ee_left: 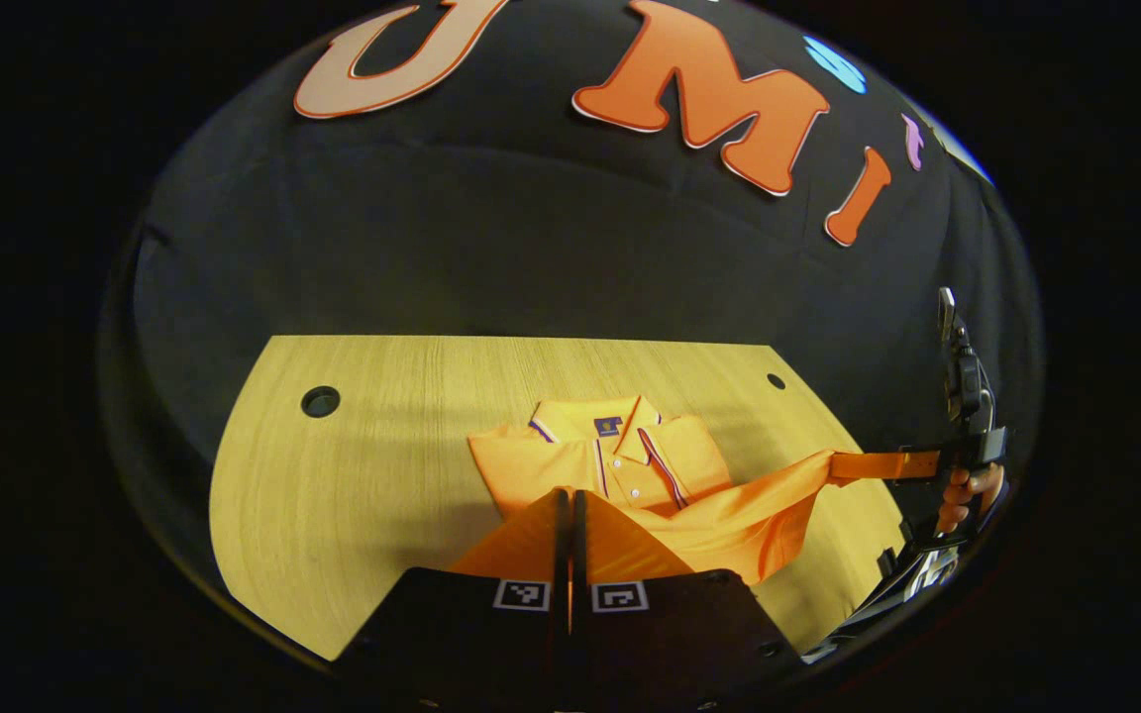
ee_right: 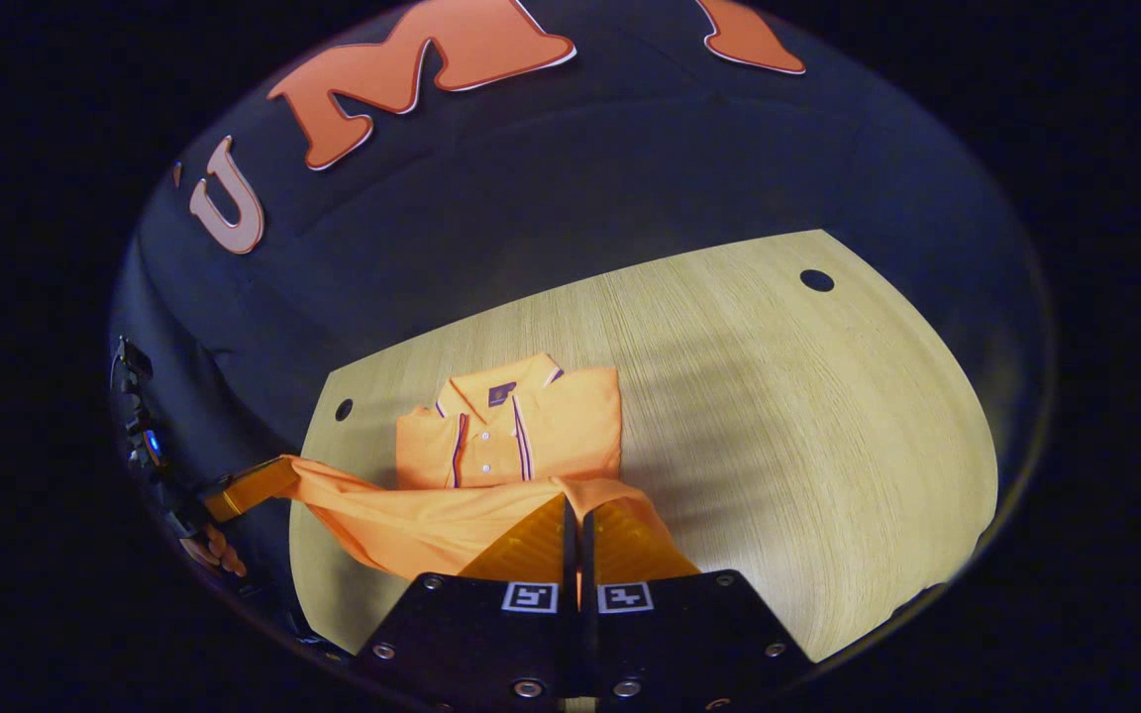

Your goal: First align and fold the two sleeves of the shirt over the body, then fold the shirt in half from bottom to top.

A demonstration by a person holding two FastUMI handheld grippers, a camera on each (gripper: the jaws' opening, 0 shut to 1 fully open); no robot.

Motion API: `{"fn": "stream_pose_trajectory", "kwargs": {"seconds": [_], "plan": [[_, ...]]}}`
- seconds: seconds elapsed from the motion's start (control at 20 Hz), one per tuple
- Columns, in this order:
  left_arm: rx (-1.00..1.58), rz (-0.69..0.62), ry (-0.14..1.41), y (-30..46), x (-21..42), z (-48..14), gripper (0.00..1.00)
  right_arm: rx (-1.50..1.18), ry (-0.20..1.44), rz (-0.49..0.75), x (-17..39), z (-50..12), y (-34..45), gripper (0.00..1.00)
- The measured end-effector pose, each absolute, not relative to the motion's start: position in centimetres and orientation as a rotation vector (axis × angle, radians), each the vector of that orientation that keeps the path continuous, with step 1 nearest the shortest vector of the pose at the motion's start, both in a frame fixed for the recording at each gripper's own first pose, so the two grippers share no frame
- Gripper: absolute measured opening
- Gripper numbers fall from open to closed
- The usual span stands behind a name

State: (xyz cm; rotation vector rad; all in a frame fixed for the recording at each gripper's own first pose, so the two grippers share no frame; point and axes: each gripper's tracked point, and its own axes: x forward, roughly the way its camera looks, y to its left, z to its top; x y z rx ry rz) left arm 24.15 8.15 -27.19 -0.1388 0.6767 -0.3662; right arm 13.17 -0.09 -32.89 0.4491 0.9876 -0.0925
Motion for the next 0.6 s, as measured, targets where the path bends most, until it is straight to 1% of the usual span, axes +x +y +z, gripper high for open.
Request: {"fn": "stream_pose_trajectory", "kwargs": {"seconds": [0.3, 0.4, 0.5, 0.6], "plan": [[-0.078, -0.346, 0.659, 9.6, 31.5, -29.0, 0.01, 0.427, 1.009, -0.125, 19.2, -35.1, -0.9, 0.01], [-0.058, -0.340, 0.675, 10.0, 33.2, -30.0, 0.01, 0.405, 1.026, -0.130, 21.2, -36.4, -1.0, 0.01], [-0.043, -0.323, 0.696, 10.6, 35.1, -31.4, 0.01, 0.347, 1.032, -0.171, 22.8, -37.5, -2.2, 0.00], [-0.039, -0.310, 0.717, 10.7, 36.3, -32.3, 0.01, 0.359, 1.044, -0.173, 23.9, -38.2, -2.1, 0.01]]}}
